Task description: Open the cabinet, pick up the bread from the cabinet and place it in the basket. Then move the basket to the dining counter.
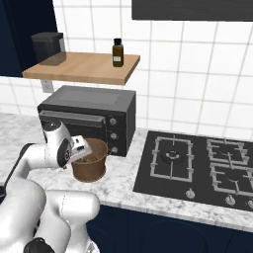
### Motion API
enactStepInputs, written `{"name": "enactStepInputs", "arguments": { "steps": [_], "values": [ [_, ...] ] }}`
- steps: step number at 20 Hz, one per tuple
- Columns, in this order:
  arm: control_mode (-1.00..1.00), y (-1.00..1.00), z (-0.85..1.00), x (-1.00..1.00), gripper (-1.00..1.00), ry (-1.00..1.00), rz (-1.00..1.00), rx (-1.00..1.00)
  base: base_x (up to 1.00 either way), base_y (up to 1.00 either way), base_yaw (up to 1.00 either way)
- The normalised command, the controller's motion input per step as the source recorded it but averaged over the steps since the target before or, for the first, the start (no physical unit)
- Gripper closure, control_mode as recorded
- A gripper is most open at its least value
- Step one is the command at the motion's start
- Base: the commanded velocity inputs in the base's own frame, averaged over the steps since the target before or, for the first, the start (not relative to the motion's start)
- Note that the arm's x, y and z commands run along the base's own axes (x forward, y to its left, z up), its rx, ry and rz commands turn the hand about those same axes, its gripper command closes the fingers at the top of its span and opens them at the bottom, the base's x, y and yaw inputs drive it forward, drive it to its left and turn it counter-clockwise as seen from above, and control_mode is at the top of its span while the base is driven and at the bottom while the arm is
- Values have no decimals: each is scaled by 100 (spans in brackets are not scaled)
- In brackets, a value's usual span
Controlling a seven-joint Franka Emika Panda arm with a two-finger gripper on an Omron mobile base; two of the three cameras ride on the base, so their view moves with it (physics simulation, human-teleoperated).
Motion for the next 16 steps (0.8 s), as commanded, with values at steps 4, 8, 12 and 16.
{"name": "enactStepInputs", "arguments": {
  "steps": [4,8,12,16],
  "values": [
    [-100,0,-32,15,-100,1,11,-9,0,0,0],
    [-100,0,-57,0,100,4,10,-9,0,0,0],
    [-100,-7,-63,-2,100,6,5,-6,0,0,0],
    [-100,-46,-8,-11,100,0,7,-2,0,0,0]
  ]
}}
